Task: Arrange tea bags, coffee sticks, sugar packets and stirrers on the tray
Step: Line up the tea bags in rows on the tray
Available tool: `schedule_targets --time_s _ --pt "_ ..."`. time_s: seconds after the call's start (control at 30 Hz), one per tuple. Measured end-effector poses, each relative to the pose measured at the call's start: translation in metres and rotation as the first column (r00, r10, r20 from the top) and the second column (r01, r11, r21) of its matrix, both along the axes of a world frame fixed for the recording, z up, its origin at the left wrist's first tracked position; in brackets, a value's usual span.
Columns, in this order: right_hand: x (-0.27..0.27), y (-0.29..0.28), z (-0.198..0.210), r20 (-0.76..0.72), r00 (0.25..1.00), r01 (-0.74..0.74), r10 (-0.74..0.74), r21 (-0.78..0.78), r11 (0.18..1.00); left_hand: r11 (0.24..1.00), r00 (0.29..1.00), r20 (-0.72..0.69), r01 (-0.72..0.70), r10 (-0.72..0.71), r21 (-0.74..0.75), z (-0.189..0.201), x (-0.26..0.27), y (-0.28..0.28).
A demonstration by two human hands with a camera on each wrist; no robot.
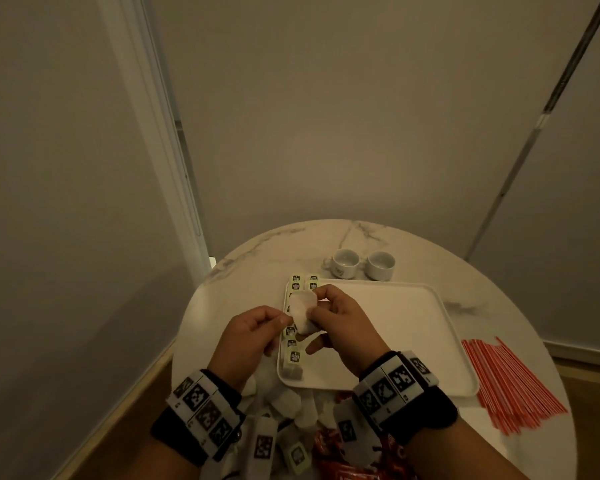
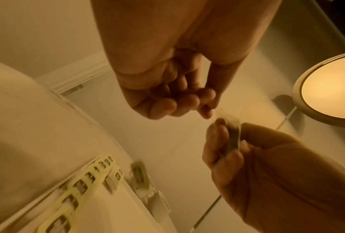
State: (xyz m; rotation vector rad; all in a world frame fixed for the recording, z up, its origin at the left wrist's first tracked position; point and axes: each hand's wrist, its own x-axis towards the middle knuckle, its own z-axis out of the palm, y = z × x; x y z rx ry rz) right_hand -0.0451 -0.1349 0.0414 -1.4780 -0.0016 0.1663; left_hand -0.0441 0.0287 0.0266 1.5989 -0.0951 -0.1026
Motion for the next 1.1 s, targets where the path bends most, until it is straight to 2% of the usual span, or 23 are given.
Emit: schedule_targets --time_s 0.07,0.2,0.27,0.4,0.47,0.5,0.57,0.63,0.7,0.73,0.8,0.9,1.0,1.1 --pt "0.000 -0.005 -0.002 -0.012 1.000 -0.011 0.010 -0.070 0.997 0.998 0.998 0.055 -0.022 0.019 0.056 0.006 0.004 0.004" --pt "-0.002 -0.005 -0.011 -0.006 0.999 -0.033 0.032 -0.263 0.964 0.999 0.996 0.085 0.029 -0.031 0.013 0.019 0.010 0.007" --pt "-0.002 -0.001 -0.012 0.011 0.999 -0.028 0.032 -0.283 0.959 0.997 0.991 0.117 0.065 -0.069 0.035 0.023 0.007 0.004" --pt "-0.001 0.002 0.002 0.044 0.998 -0.031 0.045 -0.280 0.959 0.978 0.982 0.189 -0.043 0.004 0.203 0.021 0.006 0.003" --pt "0.000 0.000 0.012 0.080 0.991 -0.083 0.111 -0.292 0.953 0.971 0.993 0.057 0.085 -0.100 0.225 0.017 0.007 0.004" --pt "0.000 -0.002 0.017 0.103 0.984 -0.104 0.146 -0.338 0.935 0.971 0.985 -0.029 0.172 -0.169 0.169 0.016 0.007 0.003" --pt "0.001 -0.005 0.023 0.150 0.968 -0.100 0.200 -0.501 0.860 0.962 0.963 -0.097 0.260 -0.251 0.088 0.011 0.007 0.002" --pt "0.003 -0.009 0.029 0.174 0.953 -0.069 0.249 -0.673 0.736 0.960 0.965 -0.075 0.257 -0.250 0.110 0.012 0.005 0.001" --pt "0.005 -0.014 0.033 0.156 0.942 -0.071 0.296 -0.771 0.633 0.965 0.967 -0.088 0.245 -0.237 0.091 0.015 0.004 -0.001" --pt "0.005 -0.018 0.034 0.140 0.942 -0.081 0.306 -0.788 0.611 0.967 0.966 -0.104 0.244 -0.236 0.077 0.017 0.003 -0.003" --pt "0.005 -0.022 0.032 0.110 0.948 -0.113 0.299 -0.763 0.637 0.969 0.966 -0.109 0.242 -0.235 0.050 0.021 0.003 -0.004" --pt "0.001 -0.025 0.029 0.073 0.958 -0.170 0.279 -0.639 0.750 0.980 0.978 -0.081 0.194 -0.190 0.043 0.024 0.005 -0.006" --pt "-0.002 -0.026 0.024 0.012 0.966 -0.223 0.259 -0.467 0.856 0.974 0.990 0.020 0.133 -0.139 0.182 0.028 0.008 -0.006" --pt "-0.006 -0.027 0.021 -0.005 0.967 -0.237 0.255 -0.389 0.890 0.947 0.987 0.105 0.084 -0.121 0.309 0.033 0.010 -0.006"
